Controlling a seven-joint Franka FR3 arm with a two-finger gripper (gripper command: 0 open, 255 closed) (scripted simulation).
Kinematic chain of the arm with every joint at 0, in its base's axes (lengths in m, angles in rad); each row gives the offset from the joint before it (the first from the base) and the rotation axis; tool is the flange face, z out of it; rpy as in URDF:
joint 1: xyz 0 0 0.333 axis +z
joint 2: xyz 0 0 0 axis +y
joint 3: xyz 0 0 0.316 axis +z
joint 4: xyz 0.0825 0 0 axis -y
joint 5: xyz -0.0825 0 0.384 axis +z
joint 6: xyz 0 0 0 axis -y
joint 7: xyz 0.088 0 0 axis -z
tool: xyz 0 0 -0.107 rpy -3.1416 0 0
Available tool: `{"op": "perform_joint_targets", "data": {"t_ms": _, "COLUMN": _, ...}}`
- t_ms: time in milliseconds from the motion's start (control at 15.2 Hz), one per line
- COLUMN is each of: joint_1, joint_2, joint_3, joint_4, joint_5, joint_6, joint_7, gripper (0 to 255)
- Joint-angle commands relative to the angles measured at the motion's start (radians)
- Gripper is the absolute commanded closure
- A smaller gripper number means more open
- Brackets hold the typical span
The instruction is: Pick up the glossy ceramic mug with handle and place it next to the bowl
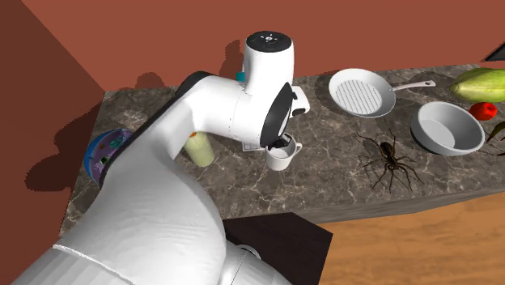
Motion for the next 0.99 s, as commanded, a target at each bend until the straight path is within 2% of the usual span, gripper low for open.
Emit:
{"op": "perform_joint_targets", "data": {"t_ms": 0, "joint_1": -0.002, "joint_2": -0.005, "joint_3": -0.005, "joint_4": 0.025, "joint_5": -0.004, "joint_6": -0.031, "joint_7": -0.002, "gripper": 255}}
{"op": "perform_joint_targets", "data": {"t_ms": 792, "joint_1": -0.01, "joint_2": -0.025, "joint_3": -0.027, "joint_4": 0.174, "joint_5": -0.02, "joint_6": -0.199, "joint_7": -0.007, "gripper": 255}}
{"op": "perform_joint_targets", "data": {"t_ms": 924, "joint_1": -0.022, "joint_2": -0.015, "joint_3": -0.047, "joint_4": 0.186, "joint_5": -0.035, "joint_6": -0.202, "joint_7": -0.031, "gripper": 255}}
